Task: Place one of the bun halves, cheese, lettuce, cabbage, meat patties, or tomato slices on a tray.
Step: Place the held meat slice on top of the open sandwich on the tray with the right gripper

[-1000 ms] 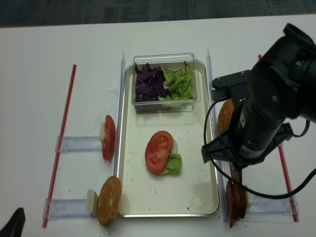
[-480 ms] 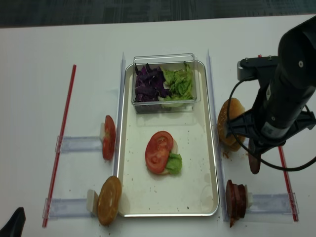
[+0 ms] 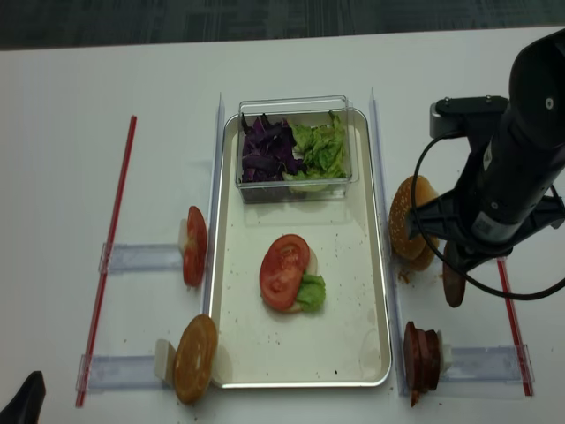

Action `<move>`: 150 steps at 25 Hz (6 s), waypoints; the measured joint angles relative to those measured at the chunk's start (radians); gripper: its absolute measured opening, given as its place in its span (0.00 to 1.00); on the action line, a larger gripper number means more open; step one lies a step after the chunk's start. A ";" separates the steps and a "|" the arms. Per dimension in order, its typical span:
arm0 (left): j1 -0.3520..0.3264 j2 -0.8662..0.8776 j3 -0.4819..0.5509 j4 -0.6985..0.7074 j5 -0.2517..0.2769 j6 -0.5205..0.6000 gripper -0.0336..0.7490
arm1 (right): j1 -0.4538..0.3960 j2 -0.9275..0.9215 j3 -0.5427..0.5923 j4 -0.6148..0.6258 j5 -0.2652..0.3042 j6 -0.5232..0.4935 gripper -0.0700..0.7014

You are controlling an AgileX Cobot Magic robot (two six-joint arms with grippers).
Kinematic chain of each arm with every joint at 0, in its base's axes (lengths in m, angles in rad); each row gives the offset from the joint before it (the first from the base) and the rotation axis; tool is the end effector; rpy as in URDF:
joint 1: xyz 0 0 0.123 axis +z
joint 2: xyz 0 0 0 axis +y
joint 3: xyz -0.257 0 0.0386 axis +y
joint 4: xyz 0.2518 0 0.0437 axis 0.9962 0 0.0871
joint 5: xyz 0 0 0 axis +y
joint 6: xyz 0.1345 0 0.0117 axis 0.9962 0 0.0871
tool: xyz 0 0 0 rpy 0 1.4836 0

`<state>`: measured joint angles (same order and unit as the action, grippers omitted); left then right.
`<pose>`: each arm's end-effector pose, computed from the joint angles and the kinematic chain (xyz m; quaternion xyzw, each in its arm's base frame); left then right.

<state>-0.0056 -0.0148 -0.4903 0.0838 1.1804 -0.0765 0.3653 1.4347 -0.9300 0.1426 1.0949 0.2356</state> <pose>0.0538 0.0102 0.2433 -0.0354 0.8802 0.0223 0.4727 0.2304 0.1064 0.1657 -0.0339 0.9969 0.0700 0.0088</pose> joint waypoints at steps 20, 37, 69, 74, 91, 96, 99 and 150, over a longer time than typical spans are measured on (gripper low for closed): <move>0.000 0.000 0.000 0.000 0.000 0.000 0.92 | 0.000 0.000 0.000 0.577 -0.173 -0.417 0.24; 0.000 0.000 0.000 0.000 0.000 0.000 0.92 | 0.000 0.095 0.000 0.629 -0.204 -0.467 0.23; 0.000 0.000 0.000 0.000 0.000 0.000 0.92 | 0.186 0.317 -0.182 0.746 -0.226 -0.536 0.23; 0.000 0.000 0.000 0.001 0.000 0.000 0.92 | 0.198 0.344 -0.195 0.760 -0.235 -0.553 0.23; 0.000 0.000 0.000 0.005 0.000 0.000 0.92 | 0.198 0.400 -0.197 0.773 -0.301 -0.602 0.23; 0.000 0.000 0.000 0.005 0.000 0.000 0.92 | 0.198 0.400 -0.197 0.773 -0.320 -0.610 0.23; 0.000 0.000 0.000 0.006 0.000 0.000 0.92 | 0.198 0.400 -0.197 0.773 -0.326 -0.612 0.23; 0.000 0.000 0.000 0.007 0.000 0.000 0.92 | 0.198 0.451 -0.197 0.747 -0.320 -0.619 0.92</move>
<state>-0.0056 -0.0148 -0.4903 0.0909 1.1804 -0.0765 0.5635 1.8855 -1.1273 0.8891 0.7747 -0.3832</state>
